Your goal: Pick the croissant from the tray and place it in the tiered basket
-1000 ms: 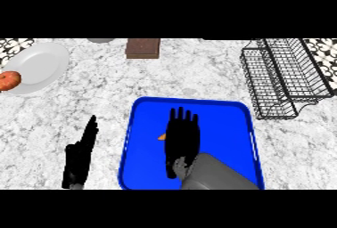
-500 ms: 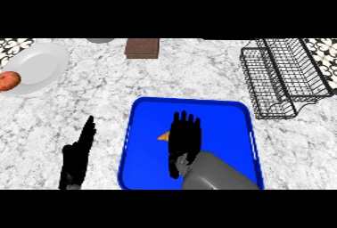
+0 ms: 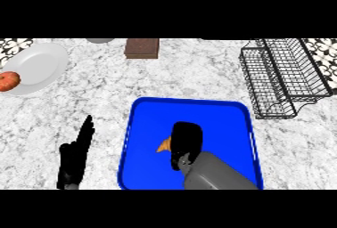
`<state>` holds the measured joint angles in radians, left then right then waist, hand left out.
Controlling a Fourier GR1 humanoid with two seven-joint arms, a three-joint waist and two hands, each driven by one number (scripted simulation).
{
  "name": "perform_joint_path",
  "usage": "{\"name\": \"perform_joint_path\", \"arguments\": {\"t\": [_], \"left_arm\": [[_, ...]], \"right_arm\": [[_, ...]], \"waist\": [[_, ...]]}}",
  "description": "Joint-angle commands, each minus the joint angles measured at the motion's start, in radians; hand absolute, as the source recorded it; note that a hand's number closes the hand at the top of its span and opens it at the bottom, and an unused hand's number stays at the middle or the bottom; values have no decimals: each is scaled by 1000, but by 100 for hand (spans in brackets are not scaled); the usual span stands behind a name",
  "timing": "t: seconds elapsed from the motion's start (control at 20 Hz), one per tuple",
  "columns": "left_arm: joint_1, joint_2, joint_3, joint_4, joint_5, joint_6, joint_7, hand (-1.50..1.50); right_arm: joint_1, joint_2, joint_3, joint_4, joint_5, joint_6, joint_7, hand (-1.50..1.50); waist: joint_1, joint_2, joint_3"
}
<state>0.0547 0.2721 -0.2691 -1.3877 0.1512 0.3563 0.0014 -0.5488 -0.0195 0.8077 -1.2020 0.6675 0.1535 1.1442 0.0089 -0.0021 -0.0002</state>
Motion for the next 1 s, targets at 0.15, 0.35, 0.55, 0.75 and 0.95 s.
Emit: {"name": "perform_joint_path", "arguments": {"t": [0.15, 0.35, 0.55, 0.75, 0.95], "left_arm": [[9, -24, 13, 1, -28, -6, 13, 0], [11, -9, 40, 8, 1, -37, 0, 0], [46, -3, 70, 12, 8, -6, -14, 0], [67, 7, 81, 11, 20, -13, -8, 0], [81, 2, 77, 12, 5, 4, -18, 0]], "right_arm": [[0, 18, 64, -6, 80, 30, 82, 150], [-39, 6, -28, 110, 118, -57, 100, 150], [43, -96, -301, 127, 106, -238, 259, 150], [66, -134, -470, 105, 155, -349, 329, 150], [44, -131, -573, 25, 274, -454, 342, 150]], "waist": [[-4, 1, 0], [-8, 1, 0], [-98, -17, 0], [-119, -26, -2], [-107, -31, -4]]}}
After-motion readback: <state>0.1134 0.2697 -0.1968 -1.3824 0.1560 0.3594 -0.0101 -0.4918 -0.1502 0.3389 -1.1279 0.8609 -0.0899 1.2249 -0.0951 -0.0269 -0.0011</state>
